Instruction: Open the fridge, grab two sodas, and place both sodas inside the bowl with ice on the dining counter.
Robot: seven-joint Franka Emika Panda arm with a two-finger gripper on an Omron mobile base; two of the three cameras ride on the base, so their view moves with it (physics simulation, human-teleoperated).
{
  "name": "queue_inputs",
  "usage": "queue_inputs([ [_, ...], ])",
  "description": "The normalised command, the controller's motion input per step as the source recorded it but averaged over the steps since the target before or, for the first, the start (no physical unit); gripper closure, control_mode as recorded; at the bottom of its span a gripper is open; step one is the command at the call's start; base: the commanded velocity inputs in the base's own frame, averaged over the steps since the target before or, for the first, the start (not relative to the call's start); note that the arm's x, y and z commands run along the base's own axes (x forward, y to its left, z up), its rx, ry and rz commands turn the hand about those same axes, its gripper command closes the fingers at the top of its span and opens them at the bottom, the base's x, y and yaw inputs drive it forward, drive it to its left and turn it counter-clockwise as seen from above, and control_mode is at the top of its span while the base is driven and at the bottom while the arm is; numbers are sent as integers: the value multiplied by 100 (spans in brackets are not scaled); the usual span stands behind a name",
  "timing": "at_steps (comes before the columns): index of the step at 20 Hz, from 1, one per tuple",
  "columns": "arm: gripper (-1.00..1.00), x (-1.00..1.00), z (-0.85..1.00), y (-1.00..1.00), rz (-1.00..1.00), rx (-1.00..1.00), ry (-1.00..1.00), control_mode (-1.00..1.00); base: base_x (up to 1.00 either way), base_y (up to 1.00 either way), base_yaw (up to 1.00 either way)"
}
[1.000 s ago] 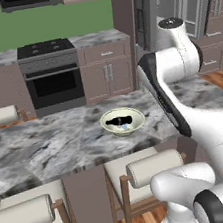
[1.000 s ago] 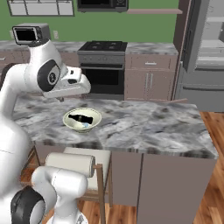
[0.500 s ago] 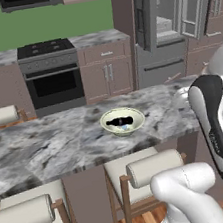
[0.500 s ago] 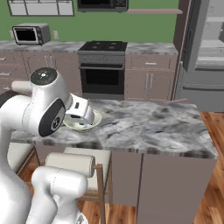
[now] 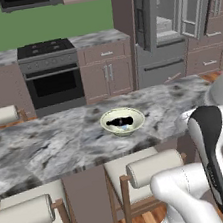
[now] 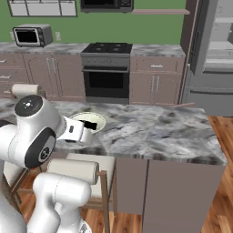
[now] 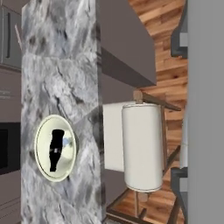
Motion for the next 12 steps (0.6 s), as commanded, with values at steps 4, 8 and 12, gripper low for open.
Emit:
queue_inputs([
  [4,-100,-44,-17,-3,0,-2,-7,100,-49,-19,-6],
  [8,-100,0,0,0,0,0,0,100,-46,-87,-23],
  [12,-100,0,0,0,0,0,0,100,-4,-100,-17],
])
